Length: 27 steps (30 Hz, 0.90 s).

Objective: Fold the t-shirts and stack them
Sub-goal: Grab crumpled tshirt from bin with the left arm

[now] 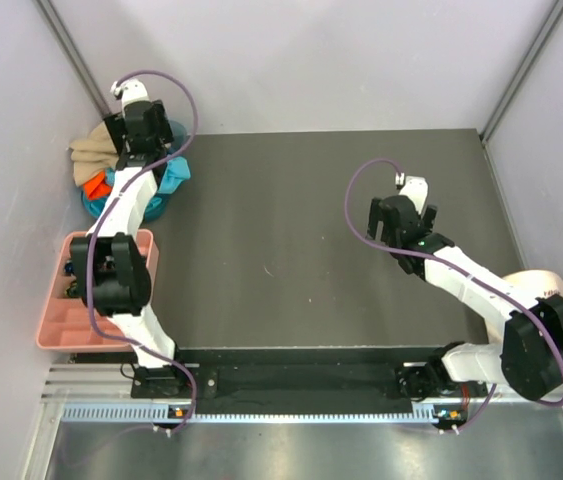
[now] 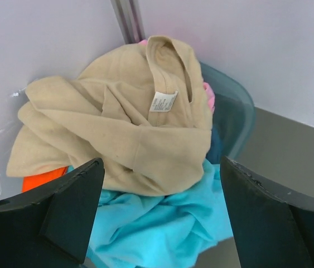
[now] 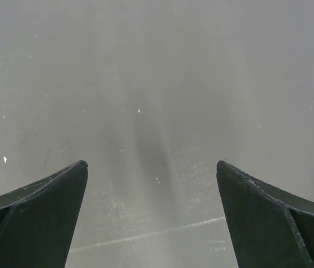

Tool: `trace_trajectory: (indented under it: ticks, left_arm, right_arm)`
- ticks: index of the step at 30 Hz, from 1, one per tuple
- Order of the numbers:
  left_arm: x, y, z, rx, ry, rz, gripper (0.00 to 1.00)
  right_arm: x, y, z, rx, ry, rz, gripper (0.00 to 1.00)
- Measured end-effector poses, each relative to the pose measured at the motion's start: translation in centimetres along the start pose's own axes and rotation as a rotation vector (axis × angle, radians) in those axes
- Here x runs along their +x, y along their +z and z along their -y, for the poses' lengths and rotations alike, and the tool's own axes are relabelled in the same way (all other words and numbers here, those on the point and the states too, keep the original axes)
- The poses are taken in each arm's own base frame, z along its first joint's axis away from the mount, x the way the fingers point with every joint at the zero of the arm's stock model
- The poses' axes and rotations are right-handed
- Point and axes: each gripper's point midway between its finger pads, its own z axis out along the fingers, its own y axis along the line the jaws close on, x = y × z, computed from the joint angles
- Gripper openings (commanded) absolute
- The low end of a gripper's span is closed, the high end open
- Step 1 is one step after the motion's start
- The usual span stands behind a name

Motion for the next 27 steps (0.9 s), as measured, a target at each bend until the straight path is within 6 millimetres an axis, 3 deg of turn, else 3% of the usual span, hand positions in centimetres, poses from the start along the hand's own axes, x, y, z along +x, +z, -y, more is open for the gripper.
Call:
trace_trajectory:
  ticks: [7,14,17,18,21,22,27]
  left_arm:
    - [4.3,3.2,0.1,-0.057,0.121,-0.086,0.88]
    - [6.5,4.9,-1.5,-0.086,0.127,-0.140,0.83]
    - [6.4,5.5,-3.5,-0.111,0.084,-0.143,0.66]
    - [6.4,5.7,-4.2,-0.121,0.073,-0.144,0.49]
    - [6.3,6.2,-5.6,-0.144,0.051,-0.145,0.17]
    - [6.2,6.4,-5.8,-0.149,0.045,-0.141,0.00]
    - [6.6,7.1,-5.7,-0.152,0.042,-0.147,0.00]
  right_arm:
    - [0.6,-0.1,-0.6,-0.034,0.001,-0.029,0.99]
    - [1.0,-0.1,-0.8,-0.047,-0.005,-0.046,0.99]
    - [1.6,0.2,-1.0,-0.050,-0.014,-0.064,0.99]
    - [1.7,0.3,-1.0,-0.050,-0.017,-0.068,0.99]
    - [2.1,0.5,-1.1,-0.051,-0.023,-0.081,0.99]
    - [2.1,0.5,-1.1,-0.051,-0.023,-0.082,0.99]
    - [2.1,0.4,-1.1,-0.053,-0.023,-0.082,0.99]
